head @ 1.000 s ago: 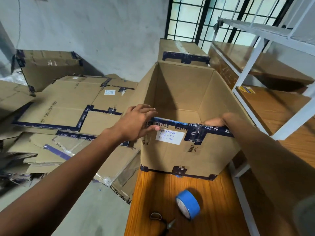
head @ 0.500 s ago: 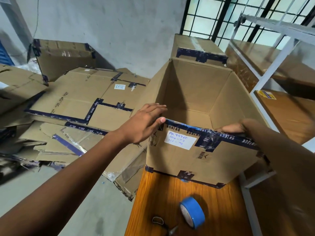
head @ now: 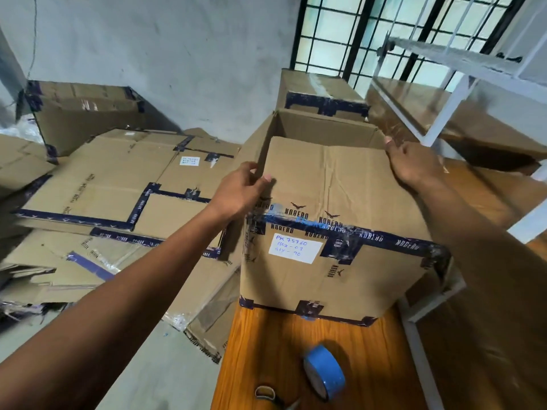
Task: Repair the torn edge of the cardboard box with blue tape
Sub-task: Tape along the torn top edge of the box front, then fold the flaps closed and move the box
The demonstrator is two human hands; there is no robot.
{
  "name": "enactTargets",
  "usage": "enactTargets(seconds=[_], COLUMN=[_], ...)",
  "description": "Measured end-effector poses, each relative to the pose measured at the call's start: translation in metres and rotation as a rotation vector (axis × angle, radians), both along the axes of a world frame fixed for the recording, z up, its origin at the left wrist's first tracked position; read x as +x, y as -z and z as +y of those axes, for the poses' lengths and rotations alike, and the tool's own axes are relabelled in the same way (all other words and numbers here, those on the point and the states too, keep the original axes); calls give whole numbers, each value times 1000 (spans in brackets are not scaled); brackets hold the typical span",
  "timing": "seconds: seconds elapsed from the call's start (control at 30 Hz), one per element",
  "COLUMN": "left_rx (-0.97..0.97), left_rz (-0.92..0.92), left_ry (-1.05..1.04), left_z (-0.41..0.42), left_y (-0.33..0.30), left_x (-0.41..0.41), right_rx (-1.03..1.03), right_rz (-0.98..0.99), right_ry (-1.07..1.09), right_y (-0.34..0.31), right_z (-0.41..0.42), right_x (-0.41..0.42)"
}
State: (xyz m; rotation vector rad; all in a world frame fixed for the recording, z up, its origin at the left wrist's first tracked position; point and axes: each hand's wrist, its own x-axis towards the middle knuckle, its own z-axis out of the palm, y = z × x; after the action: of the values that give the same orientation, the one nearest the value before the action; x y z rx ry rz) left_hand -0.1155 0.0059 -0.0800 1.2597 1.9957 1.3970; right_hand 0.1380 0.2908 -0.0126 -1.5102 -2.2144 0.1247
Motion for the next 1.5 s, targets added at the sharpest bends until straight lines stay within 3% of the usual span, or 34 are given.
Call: enactTargets(seconds=[0.2,0.33,0.77,1.0,1.5], left_rx=[2,46,24,-85,-38], left_rz=[-66,-140,-109,-89,-344], left_ry=[-19,-30,29,247,217], left_z=[17,15,13,17,24], left_y=[-8,-10,-15,-35,-20], left_x=[9,10,0,-16,-22], right_rx=[207,220,260,329,281], right_rz=[-54,-53,56,-9,10], right_ry=[44,57,2,68,37], right_y=[2,8,91,118,117], right_z=[-8,-23,-150,-153,-155], right_x=[9,14,2,18,18])
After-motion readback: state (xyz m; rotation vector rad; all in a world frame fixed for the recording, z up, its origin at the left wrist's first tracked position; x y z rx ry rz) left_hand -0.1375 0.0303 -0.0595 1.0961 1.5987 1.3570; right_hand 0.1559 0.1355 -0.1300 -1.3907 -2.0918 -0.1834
